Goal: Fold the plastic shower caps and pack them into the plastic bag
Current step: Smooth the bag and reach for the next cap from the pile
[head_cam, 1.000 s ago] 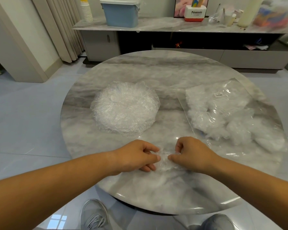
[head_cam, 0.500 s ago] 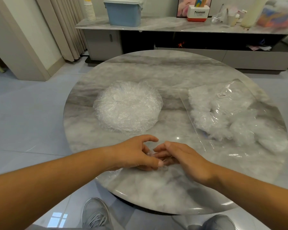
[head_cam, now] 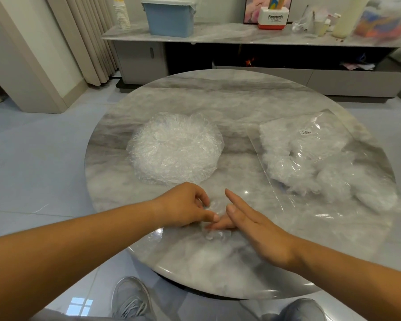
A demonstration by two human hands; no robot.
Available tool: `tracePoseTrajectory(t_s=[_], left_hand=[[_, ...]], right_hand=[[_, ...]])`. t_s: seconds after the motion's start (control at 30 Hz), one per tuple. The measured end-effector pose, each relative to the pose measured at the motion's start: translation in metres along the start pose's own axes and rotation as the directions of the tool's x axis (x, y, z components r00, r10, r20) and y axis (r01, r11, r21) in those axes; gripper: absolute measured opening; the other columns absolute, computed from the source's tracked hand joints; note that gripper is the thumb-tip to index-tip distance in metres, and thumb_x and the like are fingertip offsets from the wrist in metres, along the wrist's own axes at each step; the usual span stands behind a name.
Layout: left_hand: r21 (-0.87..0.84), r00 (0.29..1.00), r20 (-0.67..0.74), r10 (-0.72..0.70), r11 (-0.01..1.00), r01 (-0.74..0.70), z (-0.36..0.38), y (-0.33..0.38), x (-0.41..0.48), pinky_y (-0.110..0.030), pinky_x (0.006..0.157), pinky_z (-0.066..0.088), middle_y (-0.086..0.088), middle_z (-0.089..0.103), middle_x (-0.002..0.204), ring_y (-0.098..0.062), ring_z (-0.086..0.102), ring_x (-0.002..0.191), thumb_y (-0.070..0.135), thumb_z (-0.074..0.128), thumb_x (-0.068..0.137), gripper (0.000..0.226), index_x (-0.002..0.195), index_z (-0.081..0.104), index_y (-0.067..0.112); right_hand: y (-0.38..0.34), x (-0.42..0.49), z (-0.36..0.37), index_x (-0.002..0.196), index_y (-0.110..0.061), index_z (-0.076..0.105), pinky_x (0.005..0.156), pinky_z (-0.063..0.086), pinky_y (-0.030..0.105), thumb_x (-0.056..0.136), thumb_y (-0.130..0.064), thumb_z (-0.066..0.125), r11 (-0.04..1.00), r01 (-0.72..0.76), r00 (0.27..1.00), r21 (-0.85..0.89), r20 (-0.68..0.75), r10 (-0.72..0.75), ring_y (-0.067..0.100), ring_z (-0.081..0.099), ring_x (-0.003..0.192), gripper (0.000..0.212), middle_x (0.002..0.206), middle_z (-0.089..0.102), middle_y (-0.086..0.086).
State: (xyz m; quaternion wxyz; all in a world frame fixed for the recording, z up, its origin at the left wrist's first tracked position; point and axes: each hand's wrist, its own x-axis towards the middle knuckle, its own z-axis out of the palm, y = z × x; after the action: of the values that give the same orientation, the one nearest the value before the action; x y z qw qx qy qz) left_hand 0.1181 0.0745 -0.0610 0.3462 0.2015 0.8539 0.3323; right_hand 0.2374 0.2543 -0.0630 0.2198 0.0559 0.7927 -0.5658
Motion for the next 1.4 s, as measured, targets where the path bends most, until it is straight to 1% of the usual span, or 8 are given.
tracePoseTrajectory(t_s=[0.13, 0.27, 0.5, 0.63, 0.8, 0.9, 1.07, 1.4], left_hand=[[-0.022, 0.998, 0.024, -0.062, 0.998, 0.063, 0.001, -0.001, 0.002, -0.033, 0.064, 0.056, -0.008, 0.066, 0.068, -0.018, 0.061, 0.063, 0.03, 0.085, 0.08, 0.036, 0.092, 0.069, 0.0], [-0.202, 0.999, -0.035, -0.039, 0.979, 0.031, 0.003, 0.005, 0.002, -0.033, 0.071, 0.059, -0.002, 0.064, 0.067, -0.013, 0.064, 0.064, 0.017, 0.082, 0.083, 0.019, 0.079, 0.065, 0.009], [-0.59, 1.0, -0.022, 0.014, 0.807, -0.024, 0.008, 0.047, -0.001, -0.031, 0.076, 0.059, -0.005, 0.071, 0.079, -0.014, 0.069, 0.073, 0.016, 0.076, 0.089, 0.015, 0.087, 0.062, 0.01], [-0.63, 0.998, 0.012, 0.061, 0.775, -0.04, 0.023, 0.072, 0.002, -0.03, 0.079, 0.058, -0.007, 0.074, 0.09, -0.016, 0.073, 0.082, 0.024, 0.072, 0.092, 0.017, 0.095, 0.062, 0.01], [-0.124, 0.959, -0.039, 0.28, 0.951, -0.283, 0.047, 0.096, 0.01, -0.028, 0.094, 0.052, 0.005, 0.068, 0.118, -0.009, 0.063, 0.11, 0.041, 0.056, 0.1, 0.025, 0.111, 0.069, 0.023], [0.374, 0.882, 0.125, 0.455, 0.801, -0.467, 0.067, 0.104, 0.018, -0.022, 0.117, 0.019, 0.004, 0.024, 0.164, -0.01, 0.018, 0.15, 0.047, 0.045, 0.103, 0.041, 0.139, 0.057, 0.031], [0.625, 0.8, 0.308, 0.515, 0.524, -0.578, 0.1, 0.107, 0.025, -0.037, 0.125, -0.006, -0.007, -0.026, 0.165, -0.018, -0.031, 0.15, 0.05, 0.036, 0.105, 0.051, 0.151, 0.043, 0.029], [0.856, 0.786, 0.225, 0.576, 0.269, -0.442, 0.114, 0.101, 0.031, -0.045, 0.126, 0.005, -0.014, -0.008, 0.168, -0.027, -0.007, 0.156, 0.068, 0.016, 0.098, 0.089, 0.16, 0.01, 0.004]], right_hand=[[0.004, -0.006, 0.0, 0.147, -0.04, 0.037, 0.123, 0.021, 0.033, 0.092, -0.076, 0.036, 0.989, 0.078, 0.996, 0.125, -0.062, -0.07, -0.008, 0.044, 0.134, 0.065, 0.117, 0.072, -0.023], [0.001, -0.006, -0.002, 0.103, -0.042, 0.066, 0.097, 0.047, 0.026, 0.083, -0.064, 0.062, 0.97, 0.229, 0.92, 0.087, -0.344, -0.186, 0.007, 0.063, 0.108, 0.03, 0.111, 0.069, -0.011], [-0.015, -0.016, -0.032, 0.096, -0.025, 0.081, 0.102, 0.053, 0.043, 0.085, -0.061, 0.057, 0.925, 0.109, 0.954, 0.364, -0.301, 0.006, 0.023, 0.066, 0.114, 0.044, 0.115, 0.074, -0.001], [-0.017, -0.035, -0.049, 0.083, -0.018, 0.082, 0.097, 0.056, 0.047, 0.101, -0.04, 0.05, 0.936, 0.176, 0.874, 0.304, -0.486, -0.007, 0.025, 0.073, 0.092, 0.043, 0.094, 0.078, 0.007], [0.003, -0.063, -0.113, 0.077, -0.018, 0.08, 0.097, 0.054, 0.053, 0.102, -0.055, 0.042, 0.967, 0.183, 0.713, 0.175, -0.701, -0.008, 0.031, 0.072, 0.086, 0.059, 0.088, 0.075, 0.011], [0.021, -0.082, -0.137, 0.074, -0.014, 0.08, 0.085, 0.053, 0.038, 0.102, -0.059, 0.032, 0.994, 0.042, 0.8, 0.099, -0.6, 0.026, 0.013, 0.067, 0.07, 0.071, 0.078, 0.074, 0.006], [0.048, -0.099, -0.147, 0.076, -0.007, 0.08, 0.087, 0.052, 0.034, 0.091, -0.069, 0.021, 0.99, -0.113, 0.914, 0.089, -0.381, 0.139, 0.026, 0.067, 0.085, 0.087, 0.083, 0.075, 0.007], [0.06, -0.085, -0.147, 0.087, -0.015, 0.083, 0.081, 0.048, 0.032, 0.075, -0.083, 0.021, 0.972, -0.216, 0.885, 0.094, -0.403, 0.235, 0.016, 0.06, 0.077, 0.092, 0.093, 0.075, 0.012]])
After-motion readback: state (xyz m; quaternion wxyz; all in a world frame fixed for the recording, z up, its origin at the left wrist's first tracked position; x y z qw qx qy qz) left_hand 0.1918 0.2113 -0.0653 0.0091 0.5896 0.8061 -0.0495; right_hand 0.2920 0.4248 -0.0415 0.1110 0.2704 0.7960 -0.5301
